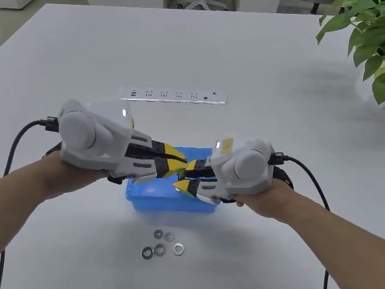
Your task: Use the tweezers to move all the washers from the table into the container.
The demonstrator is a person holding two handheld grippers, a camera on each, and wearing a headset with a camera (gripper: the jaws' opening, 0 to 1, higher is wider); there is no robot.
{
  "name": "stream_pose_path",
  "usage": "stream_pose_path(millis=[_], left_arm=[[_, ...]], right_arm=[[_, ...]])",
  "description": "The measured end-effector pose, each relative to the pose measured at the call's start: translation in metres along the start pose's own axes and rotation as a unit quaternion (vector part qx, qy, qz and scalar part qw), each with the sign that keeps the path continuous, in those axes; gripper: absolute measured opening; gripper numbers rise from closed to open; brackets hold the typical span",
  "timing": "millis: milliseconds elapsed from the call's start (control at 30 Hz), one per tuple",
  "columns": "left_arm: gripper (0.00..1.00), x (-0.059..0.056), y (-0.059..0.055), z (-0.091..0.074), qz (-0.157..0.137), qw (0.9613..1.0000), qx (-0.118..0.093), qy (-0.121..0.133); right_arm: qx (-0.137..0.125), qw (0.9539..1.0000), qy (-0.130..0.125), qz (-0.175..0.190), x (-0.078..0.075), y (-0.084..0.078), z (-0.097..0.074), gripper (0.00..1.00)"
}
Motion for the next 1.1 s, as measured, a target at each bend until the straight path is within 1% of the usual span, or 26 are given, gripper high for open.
stream_pose_path(millis=[200,267,333,500,700,800,1000,1100], left_arm=[[0.05,-0.001,0.0,-0.001,-0.002,1.0,0.003,0.001],[0.05,-0.001,0.001,-0.001,-0.005,1.0,0.003,0.001],[0.05,-0.001,0.001,-0.002,-0.005,1.0,0.005,0.001],[0.05,-0.002,0.004,-0.004,-0.008,1.0,0.003,0.003],[0.05,-0.004,0.009,-0.009,-0.007,1.0,0.001,0.007],[0.05,-0.006,0.013,-0.012,-0.001,1.0,0.003,0.009],[0.05,-0.009,0.018,-0.017,-0.005,0.9999,0.001,0.013],[0.05,-0.011,0.021,-0.02,-0.006,0.9999,0.001,0.014]], right_arm=[[-0.006,0.9999,-0.01,0.004,-0.002,0.004,-0.003,0.18],[-0.008,0.9998,-0.014,0.008,-0.002,0.006,-0.005,0.21],[-0.009,0.9998,-0.014,0.01,-0.002,0.007,-0.007,0.22],[-0.009,0.9997,-0.017,0.017,0.002,0.008,-0.013,0.27],[-0.01,0.9994,-0.022,0.024,0.006,0.011,-0.024,0.31],[-0.009,0.999,-0.031,0.03,0.008,0.012,-0.031,0.34],[-0.004,0.998,-0.045,0.044,0.012,0.011,-0.044,0.42],[-0.001,0.9974,-0.054,0.049,0.015,0.009,-0.053,0.45]])
Point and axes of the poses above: the centre of the closed fingertips' face, and the gripper's own axes: z roughly forward along the fingers, x roughly to its left, y roughly out of its top, the point moved 8 cm from there along -z, roughly backward along the fingers, and after that the axes turned 2 degrees about z, right-handed, at the moved point
